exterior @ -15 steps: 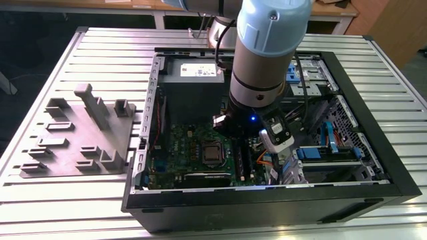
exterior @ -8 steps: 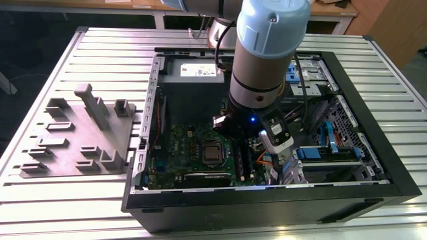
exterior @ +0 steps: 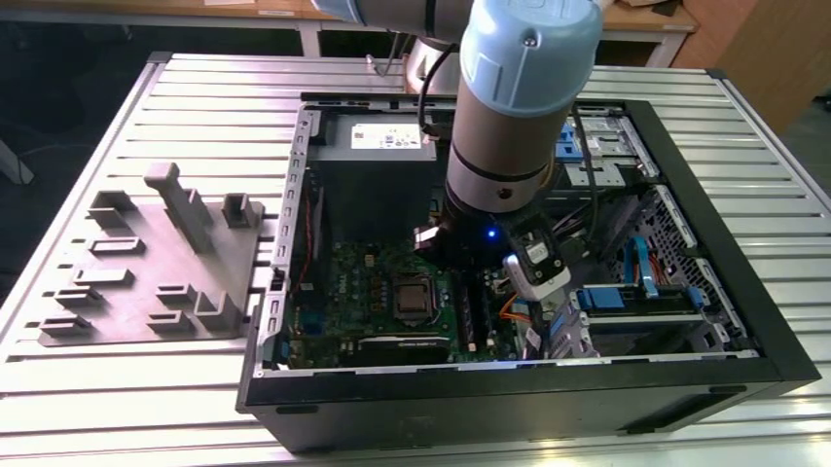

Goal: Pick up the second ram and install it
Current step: 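Insert the second ram into the second slot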

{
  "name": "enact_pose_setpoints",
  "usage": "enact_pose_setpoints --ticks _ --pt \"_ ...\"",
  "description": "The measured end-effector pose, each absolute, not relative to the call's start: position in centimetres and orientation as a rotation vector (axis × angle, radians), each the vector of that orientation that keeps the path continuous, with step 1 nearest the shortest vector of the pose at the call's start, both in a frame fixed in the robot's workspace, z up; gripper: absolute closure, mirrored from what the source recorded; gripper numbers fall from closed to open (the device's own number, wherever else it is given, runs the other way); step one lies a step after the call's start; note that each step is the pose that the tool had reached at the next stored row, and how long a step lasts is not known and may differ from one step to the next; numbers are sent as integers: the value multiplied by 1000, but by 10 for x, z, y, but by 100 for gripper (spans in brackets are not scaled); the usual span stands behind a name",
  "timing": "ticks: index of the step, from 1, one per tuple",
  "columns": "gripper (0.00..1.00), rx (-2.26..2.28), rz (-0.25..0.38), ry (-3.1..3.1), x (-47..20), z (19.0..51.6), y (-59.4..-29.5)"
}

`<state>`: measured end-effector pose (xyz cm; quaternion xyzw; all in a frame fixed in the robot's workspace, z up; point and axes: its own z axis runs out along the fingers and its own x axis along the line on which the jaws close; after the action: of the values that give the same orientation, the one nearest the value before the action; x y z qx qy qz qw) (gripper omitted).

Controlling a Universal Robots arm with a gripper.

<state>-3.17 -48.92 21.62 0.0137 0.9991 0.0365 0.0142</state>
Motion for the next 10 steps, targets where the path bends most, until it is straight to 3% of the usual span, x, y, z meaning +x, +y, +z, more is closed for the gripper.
enact_pose_setpoints --ticks 10 --pt "89 43 114 3111 -32 214 -489"
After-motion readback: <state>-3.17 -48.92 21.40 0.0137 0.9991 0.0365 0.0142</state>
